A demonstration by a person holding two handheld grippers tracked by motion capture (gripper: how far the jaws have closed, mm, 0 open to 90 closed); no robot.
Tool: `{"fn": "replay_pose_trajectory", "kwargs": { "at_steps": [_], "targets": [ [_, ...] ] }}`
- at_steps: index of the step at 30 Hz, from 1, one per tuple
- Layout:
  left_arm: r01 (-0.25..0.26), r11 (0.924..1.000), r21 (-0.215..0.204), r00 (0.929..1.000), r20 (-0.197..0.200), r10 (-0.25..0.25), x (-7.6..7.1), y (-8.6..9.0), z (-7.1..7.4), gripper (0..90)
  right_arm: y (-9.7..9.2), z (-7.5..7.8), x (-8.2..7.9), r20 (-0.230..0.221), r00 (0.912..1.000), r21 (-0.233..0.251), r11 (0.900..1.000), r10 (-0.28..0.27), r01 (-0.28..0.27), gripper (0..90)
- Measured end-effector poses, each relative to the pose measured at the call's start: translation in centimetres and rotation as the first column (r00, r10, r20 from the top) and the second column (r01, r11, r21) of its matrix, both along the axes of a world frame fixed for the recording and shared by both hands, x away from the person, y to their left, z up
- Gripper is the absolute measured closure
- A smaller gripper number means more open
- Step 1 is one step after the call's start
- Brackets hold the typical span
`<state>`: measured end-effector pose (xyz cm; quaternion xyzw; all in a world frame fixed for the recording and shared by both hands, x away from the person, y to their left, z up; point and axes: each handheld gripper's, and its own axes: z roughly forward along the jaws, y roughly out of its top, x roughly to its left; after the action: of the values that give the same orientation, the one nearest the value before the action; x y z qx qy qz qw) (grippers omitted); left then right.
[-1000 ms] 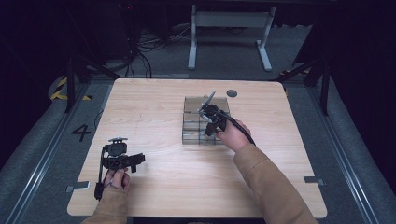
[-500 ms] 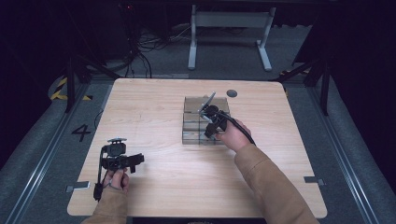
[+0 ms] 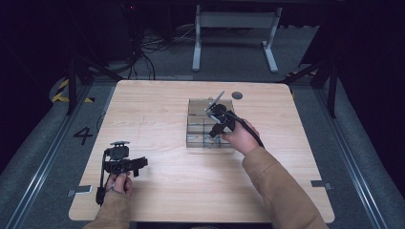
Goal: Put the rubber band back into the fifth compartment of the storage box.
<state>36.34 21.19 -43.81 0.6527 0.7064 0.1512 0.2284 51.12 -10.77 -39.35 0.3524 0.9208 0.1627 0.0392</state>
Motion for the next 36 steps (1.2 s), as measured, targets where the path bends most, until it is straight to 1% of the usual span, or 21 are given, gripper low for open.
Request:
{"fn": "replay_pose_trajectory", "kwargs": {
  "at_steps": [1,3,5,7,11,13,15,18,22,23,24,27,30,36],
  "targets": [
    [-0.001,1.0000,-0.001,1.0000,0.001,0.001,0.0,0.0,0.0,16.1,-0.2,0.4,-0.1,0.012,0.9999,0.010,0.9999,0.000,-0.001,64.1],
    [-0.003,1.0000,-0.004,1.0000,0.001,0.003,0.0,0.0,0.0,16.1,-0.3,0.6,-0.2,0.019,0.9998,0.016,0.9999,0.002,-0.002,63.3],
    [-0.002,1.0000,-0.006,1.0000,0.003,0.002,0.0,0.1,0.0,16.1,-0.6,1.1,-0.4,0.037,0.9993,0.030,0.9995,0.008,-0.009,62.5],
    [0.000,1.0000,-0.003,1.0000,0.001,0.000,0.0,-0.1,0.0,16.1,-1.0,1.7,-0.8,0.043,0.9990,0.056,0.9984,0.007,-0.010,62.2],
    [0.005,1.0000,0.002,1.0000,0.002,-0.005,0.1,-0.1,0.0,16.1,-1.5,2.3,-1.1,0.052,0.9986,0.066,0.9977,0.014,-0.017,62.1],
    [0.006,1.0000,0.003,1.0000,0.002,-0.006,0.1,-0.1,0.0,16.1,-2.0,2.8,-1.5,0.065,0.9978,0.086,0.9961,0.013,-0.019,61.6],
    [0.003,1.0000,0.001,1.0000,0.004,-0.003,0.1,-0.1,0.0,16.1,-2.1,3.0,-1.6,0.063,0.9979,0.091,0.9957,0.015,-0.020,61.4],
    [0.003,1.0000,-0.001,1.0000,0.003,-0.003,0.1,-0.2,0.0,16.1,-2.9,3.6,-2.2,0.074,0.9970,0.107,0.9938,0.021,-0.029,60.7],
    [0.003,1.0000,-0.003,1.0000,0.001,-0.003,0.1,-0.3,0.1,16.1,-3.5,3.9,-2.7,0.075,0.9969,0.128,0.9912,0.022,-0.031,60.2],
    [0.003,1.0000,-0.001,1.0000,0.001,-0.003,0.1,-0.3,0.1,16.1,-3.9,4.1,-3.0,0.077,0.9967,0.134,0.9904,0.025,-0.035,59.7],
    [0.003,1.0000,-0.001,1.0000,0.001,-0.003,0.1,-0.3,0.1,16.1,-3.9,4.1,-3.0,0.077,0.9967,0.134,0.9904,0.025,-0.035,59.7],
    [0.004,1.0000,-0.001,1.0000,0.000,-0.004,0.1,-0.3,0.1,16.1,-4.7,4.4,-3.6,0.088,0.9956,0.142,0.9888,0.033,-0.045,59.9],
    [0.007,1.0000,0.002,1.0000,-0.002,-0.007,0.1,-0.3,0.1,16.1,-5.5,4.9,-4.2,0.104,0.9940,0.150,0.9875,0.032,-0.047,59.9],
    [0.007,1.0000,0.002,1.0000,0.001,-0.007,0.1,-0.3,0.1,16.1,-7.3,5.7,-5.3,0.126,0.9919,0.172,0.9843,0.016,-0.038,59.3]
  ]
}}
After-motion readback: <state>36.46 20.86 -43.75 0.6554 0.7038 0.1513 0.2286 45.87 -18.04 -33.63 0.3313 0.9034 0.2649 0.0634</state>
